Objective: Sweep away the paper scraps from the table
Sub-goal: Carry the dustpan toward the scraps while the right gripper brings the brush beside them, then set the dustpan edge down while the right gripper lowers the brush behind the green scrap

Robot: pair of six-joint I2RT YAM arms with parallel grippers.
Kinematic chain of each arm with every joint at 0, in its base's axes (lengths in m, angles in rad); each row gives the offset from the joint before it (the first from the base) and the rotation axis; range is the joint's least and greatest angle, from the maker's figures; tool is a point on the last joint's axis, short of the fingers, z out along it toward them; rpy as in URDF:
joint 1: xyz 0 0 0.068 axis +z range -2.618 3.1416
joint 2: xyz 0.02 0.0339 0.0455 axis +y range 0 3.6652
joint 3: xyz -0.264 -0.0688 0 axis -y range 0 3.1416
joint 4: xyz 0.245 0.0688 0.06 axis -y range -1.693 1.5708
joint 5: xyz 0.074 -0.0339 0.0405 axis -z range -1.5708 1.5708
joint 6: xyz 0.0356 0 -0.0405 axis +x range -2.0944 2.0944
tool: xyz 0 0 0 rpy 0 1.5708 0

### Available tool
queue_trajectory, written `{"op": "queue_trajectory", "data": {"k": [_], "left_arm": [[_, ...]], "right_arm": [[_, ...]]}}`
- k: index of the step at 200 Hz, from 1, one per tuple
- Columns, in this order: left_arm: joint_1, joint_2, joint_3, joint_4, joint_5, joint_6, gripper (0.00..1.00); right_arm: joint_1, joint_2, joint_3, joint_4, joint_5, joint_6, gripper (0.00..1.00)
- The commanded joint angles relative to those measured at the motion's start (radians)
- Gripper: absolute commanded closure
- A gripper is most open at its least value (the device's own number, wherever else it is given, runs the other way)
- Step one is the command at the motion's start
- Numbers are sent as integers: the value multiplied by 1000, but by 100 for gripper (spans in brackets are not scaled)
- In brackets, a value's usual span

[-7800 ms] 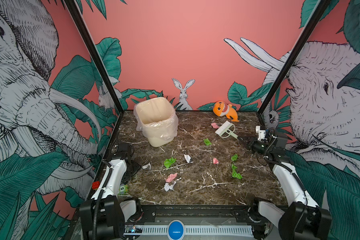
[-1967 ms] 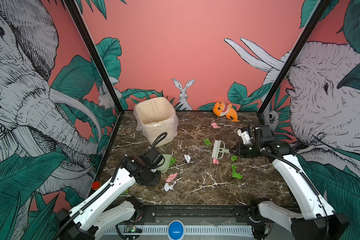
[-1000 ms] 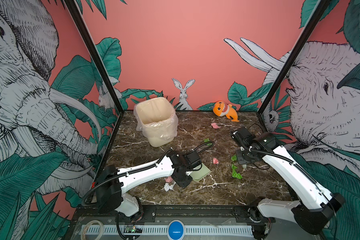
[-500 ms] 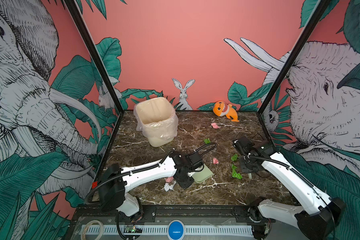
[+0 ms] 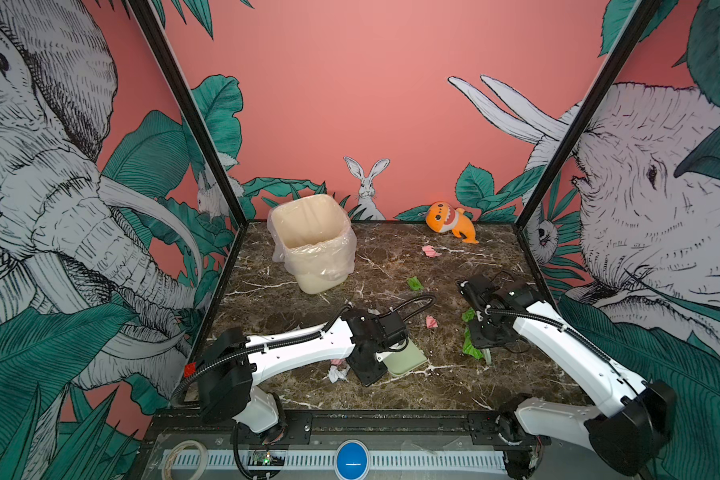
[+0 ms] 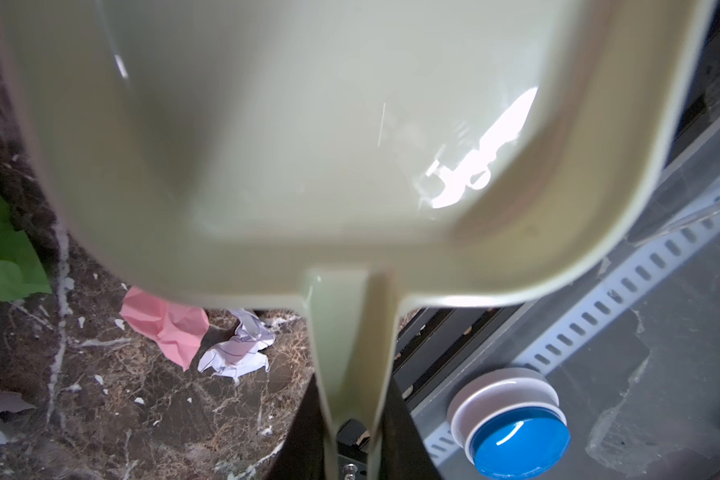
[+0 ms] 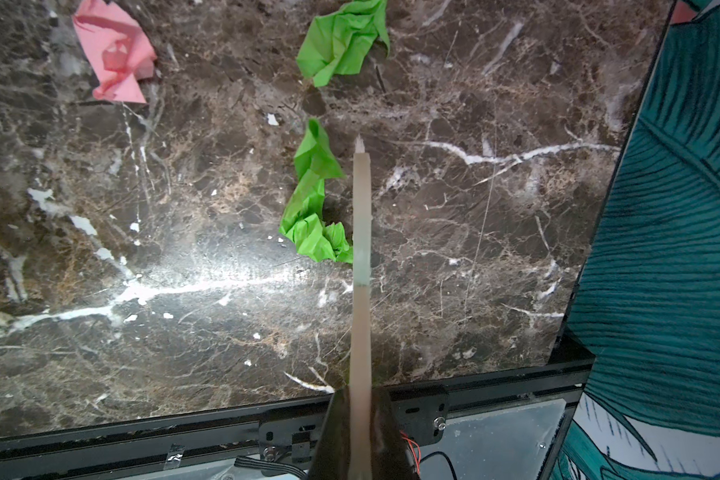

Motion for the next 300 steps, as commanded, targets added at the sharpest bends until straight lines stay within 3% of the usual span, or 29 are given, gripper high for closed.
{"op": "queue_trajectory", "data": {"k": [1,106,140,203,252,300], "left_arm": [[-9,1,-17,-8,28,18,85],[-33,65,2,-29,57,80,86],[-44,91,18,-33,50,101,87],[-58,147,68,-45,39,152,88],[-60,173,82,-37,20,178,89],[-60,197,82,6,-14,190,90]], "right_arm": [[13,13,6,0,-46,-31,100],[148,35,82,-7,-177,-59,100],[136,24,107,-72,-83,-76,100],[123,81,91,-39,-68,-114,100],[110,103,81,-11,-103,-137,100],[24,59,55,35,-208,-176,100]]}}
